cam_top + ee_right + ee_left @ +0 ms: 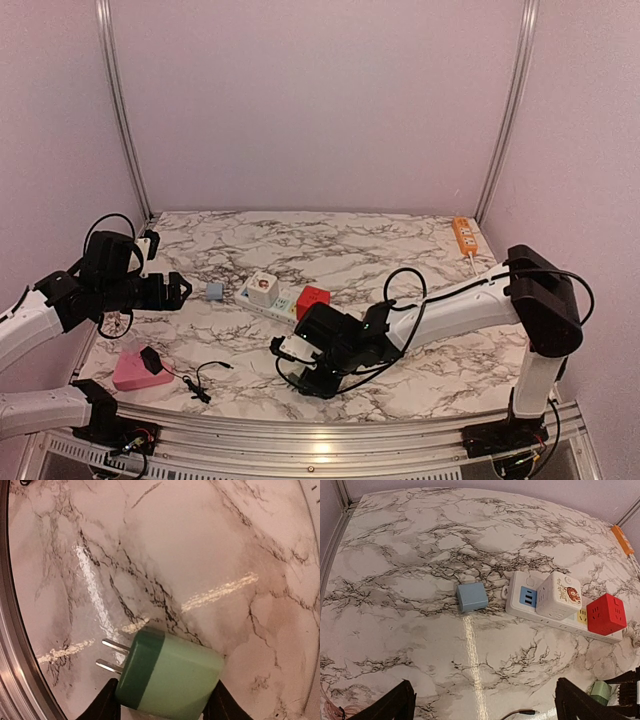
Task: Insert the plug
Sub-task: Pick up the plug from the center of the board, then place the plug at the center of the board.
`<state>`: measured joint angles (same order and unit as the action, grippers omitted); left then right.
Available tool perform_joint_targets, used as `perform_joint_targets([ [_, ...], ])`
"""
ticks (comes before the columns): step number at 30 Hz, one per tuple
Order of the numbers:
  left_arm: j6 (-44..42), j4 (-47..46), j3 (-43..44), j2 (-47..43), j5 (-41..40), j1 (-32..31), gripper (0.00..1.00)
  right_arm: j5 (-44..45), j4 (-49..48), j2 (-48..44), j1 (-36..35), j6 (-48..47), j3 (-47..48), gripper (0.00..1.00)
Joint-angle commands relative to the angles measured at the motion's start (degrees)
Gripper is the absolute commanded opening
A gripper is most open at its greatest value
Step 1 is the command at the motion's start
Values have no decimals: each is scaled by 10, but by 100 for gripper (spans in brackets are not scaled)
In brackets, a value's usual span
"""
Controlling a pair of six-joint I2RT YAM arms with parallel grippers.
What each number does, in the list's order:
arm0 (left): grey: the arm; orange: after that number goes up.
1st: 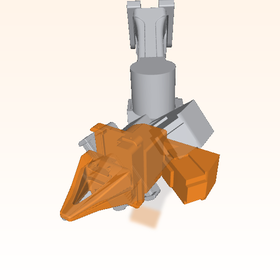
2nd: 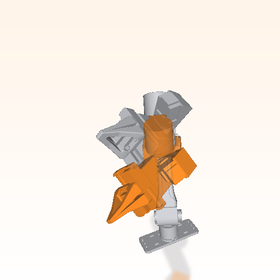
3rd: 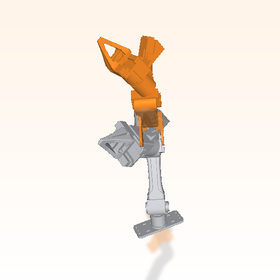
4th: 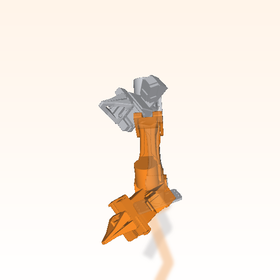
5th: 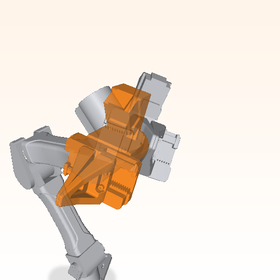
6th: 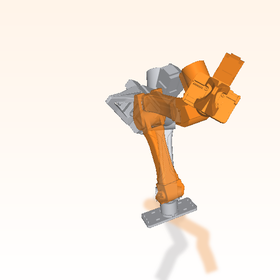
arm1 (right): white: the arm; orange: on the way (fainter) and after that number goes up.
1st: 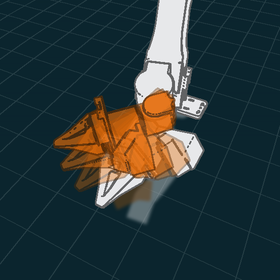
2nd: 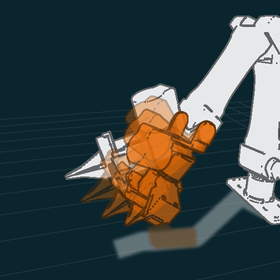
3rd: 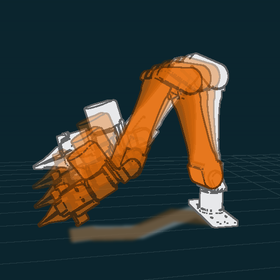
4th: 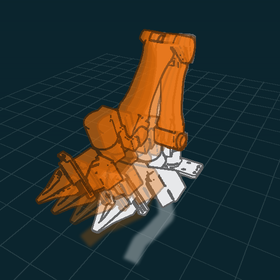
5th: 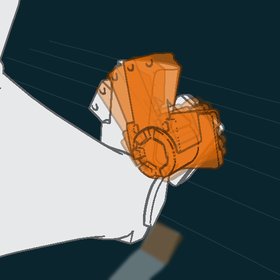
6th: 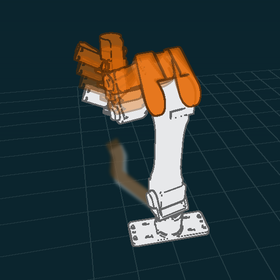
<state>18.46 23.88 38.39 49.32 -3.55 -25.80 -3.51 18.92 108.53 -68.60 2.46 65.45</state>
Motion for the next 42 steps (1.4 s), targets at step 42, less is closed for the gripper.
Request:
perform_joint_targets([
  [42,48,-53,165,409,-111,-41,84,11,-41,-297,388,6,-128,46],
])
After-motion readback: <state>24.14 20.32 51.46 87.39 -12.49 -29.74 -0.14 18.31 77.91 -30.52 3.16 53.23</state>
